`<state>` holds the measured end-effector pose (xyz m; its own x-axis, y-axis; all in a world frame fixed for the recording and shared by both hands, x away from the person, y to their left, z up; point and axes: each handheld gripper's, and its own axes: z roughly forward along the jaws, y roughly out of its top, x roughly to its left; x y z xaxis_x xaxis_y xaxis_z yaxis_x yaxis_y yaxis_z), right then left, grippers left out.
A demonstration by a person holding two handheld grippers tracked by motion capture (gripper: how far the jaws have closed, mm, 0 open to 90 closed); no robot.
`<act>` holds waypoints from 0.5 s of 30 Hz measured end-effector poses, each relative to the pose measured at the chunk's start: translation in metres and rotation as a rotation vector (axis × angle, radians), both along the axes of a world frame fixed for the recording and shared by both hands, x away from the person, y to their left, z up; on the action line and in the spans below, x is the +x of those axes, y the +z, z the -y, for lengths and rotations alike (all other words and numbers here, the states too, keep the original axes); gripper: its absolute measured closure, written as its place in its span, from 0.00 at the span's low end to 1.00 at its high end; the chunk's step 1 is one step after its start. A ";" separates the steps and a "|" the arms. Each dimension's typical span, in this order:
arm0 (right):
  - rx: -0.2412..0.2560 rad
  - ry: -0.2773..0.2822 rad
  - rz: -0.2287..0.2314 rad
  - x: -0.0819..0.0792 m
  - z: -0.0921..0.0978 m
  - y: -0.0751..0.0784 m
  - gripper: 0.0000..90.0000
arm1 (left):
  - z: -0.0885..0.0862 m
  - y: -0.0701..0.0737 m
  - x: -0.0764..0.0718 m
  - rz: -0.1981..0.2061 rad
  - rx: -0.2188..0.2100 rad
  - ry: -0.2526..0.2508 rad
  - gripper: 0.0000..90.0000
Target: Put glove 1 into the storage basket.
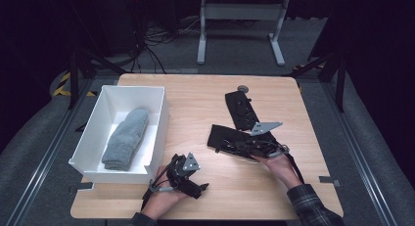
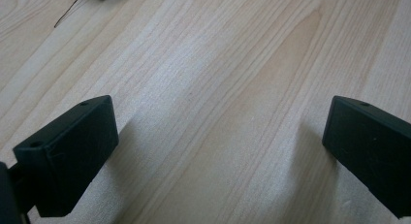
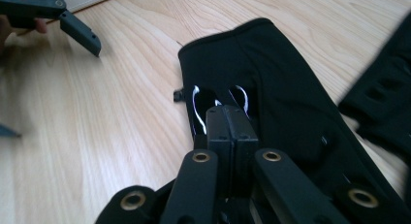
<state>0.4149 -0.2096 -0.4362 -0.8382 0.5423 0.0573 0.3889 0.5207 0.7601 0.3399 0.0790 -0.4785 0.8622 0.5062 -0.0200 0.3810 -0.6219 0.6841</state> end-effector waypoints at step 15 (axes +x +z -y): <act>-0.066 0.060 -0.056 0.009 -0.030 -0.022 1.00 | 0.000 0.000 0.000 -0.003 -0.002 0.001 0.00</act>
